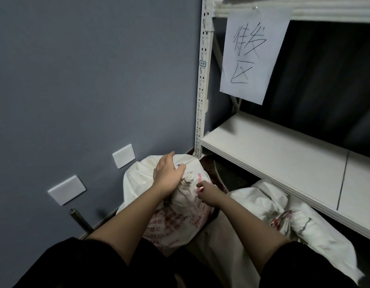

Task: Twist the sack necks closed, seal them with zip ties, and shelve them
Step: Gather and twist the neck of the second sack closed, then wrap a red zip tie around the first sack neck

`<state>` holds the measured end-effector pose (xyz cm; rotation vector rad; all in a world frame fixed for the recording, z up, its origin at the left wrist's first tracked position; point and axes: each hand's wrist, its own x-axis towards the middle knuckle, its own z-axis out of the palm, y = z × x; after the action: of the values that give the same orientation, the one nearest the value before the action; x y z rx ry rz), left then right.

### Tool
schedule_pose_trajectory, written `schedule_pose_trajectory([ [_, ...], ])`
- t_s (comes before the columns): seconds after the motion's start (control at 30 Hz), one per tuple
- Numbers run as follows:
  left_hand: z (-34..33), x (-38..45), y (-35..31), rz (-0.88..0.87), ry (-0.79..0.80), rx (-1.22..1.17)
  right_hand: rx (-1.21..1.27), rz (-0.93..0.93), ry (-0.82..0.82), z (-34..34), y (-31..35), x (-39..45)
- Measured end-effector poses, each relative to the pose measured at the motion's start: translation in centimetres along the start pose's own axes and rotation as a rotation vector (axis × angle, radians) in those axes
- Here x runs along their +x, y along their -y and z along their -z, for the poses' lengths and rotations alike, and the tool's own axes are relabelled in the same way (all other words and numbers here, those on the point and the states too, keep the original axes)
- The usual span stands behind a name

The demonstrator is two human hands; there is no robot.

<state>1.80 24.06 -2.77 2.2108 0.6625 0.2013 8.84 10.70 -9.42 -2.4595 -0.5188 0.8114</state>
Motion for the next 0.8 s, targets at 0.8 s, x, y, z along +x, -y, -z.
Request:
schedule_pose_trajectory([
  [0.8,-15.0,-9.9,-27.3,-0.385,0.42,-0.126,0.287,-0.172,-0.804,22.3,-15.7,-24.5],
])
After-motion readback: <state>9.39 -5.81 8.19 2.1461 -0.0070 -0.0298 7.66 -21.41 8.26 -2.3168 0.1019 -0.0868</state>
